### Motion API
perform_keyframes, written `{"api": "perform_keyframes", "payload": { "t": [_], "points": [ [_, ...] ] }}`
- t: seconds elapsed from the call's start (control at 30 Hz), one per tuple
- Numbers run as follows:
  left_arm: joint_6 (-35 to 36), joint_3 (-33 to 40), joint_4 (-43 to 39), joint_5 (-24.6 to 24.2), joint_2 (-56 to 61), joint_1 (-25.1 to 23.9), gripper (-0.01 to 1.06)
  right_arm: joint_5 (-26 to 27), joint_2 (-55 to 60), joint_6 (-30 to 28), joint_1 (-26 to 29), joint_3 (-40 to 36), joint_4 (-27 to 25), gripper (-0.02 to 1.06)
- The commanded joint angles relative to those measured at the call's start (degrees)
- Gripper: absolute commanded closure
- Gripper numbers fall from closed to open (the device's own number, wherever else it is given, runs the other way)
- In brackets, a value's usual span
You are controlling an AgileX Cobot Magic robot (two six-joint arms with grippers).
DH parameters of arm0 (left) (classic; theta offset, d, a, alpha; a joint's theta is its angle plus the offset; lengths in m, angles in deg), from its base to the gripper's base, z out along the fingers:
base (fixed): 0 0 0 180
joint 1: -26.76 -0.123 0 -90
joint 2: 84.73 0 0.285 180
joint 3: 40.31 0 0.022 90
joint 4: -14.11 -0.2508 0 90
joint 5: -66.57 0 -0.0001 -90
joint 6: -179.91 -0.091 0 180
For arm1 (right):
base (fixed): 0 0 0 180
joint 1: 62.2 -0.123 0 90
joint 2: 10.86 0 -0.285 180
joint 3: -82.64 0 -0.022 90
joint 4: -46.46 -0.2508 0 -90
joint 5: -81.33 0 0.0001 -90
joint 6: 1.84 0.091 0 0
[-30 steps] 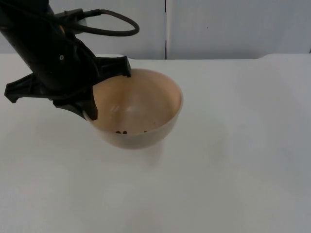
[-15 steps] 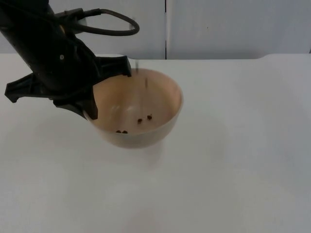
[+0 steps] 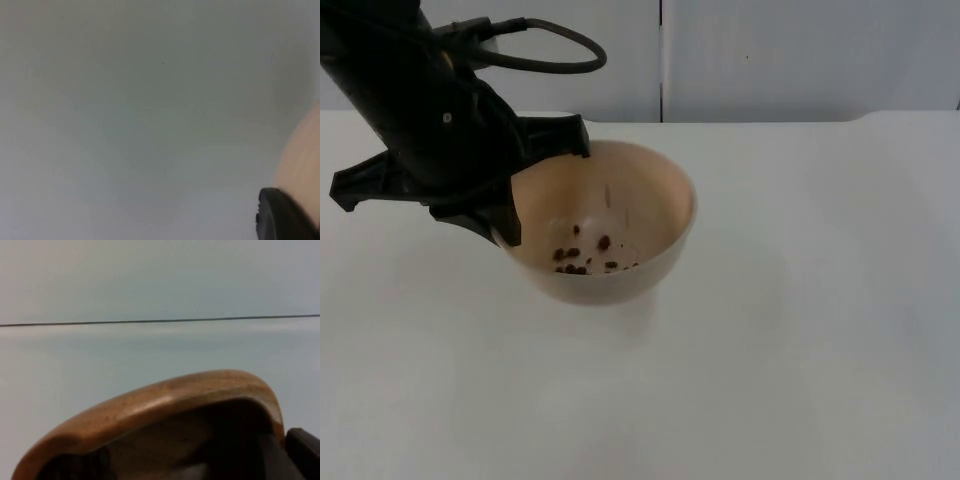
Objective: Pick up the bowl with the left hand and pour the coffee beans from the cup into the bowl with the right hand.
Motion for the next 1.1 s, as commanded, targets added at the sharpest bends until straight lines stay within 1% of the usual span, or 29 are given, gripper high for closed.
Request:
{"api": "perform_keyframes", "payload": {
  "t": [0.0,0.17,0.57,0.63,0.67,0.7,0.73,0.8,0.83,0.9,0.97,1.0,1.07],
  "points": [
    [0.3,-0.2,0.7,0.4,0.2,0.2,1.05,-0.3,-0.7,0.3,-0.4,0.1,0.1,1.04],
    [0.2,-0.2,0.7,0.4,0.2,0.2,1.05,-0.3,-0.7,-0.8,-0.4,0.1,-1.6,1.04],
    [0.2,-0.2,0.7,0.4,0.2,0.2,1.05,-0.3,-0.7,-0.8,-0.2,0.1,-2.3,1.04],
    [0.2,-0.2,0.7,0.4,0.2,0.2,1.05,-0.3,-0.7,-1.7,-0.2,0.2,-4.0,1.04],
    [0.2,-0.2,0.7,0.4,0.2,0.2,1.05,-0.3,-0.7,-1.7,-0.2,0.2,-4.0,1.04],
    [0.2,-0.2,0.7,0.4,0.2,0.2,1.05,0.0,-0.9,-2.1,-0.2,0.2,-5.3,1.04],
    [0.2,-0.2,0.7,0.4,0.2,0.2,1.05,0.3,-1.0,-2.8,0.2,0.2,-7.6,1.04],
    [0.2,-0.2,0.7,0.5,0.2,0.2,1.05,0.3,-1.3,-2.8,1.0,0.2,-9.2,1.04],
    [0.2,-0.2,0.7,0.5,0.2,0.2,1.05,0.3,-1.3,-2.8,1.0,0.2,-9.2,1.04],
    [0.2,-0.2,0.7,0.5,0.2,0.2,1.05,0.5,-2.1,-2.8,2.1,0.2,-11.9,1.04],
    [0.2,-0.2,0.7,0.6,0.2,0.2,1.05,1.2,-3.4,-2.8,3.7,0.2,-15.8,1.04],
    [0.2,-0.2,0.7,0.6,0.2,0.2,1.05,1.2,-3.4,-2.8,3.7,0.2,-15.8,1.04],
    [0.2,-0.2,0.7,1.1,0.2,0.2,1.05,2.6,-4.9,-2.8,5.0,0.2,-20.8,1.04]
  ]
}}
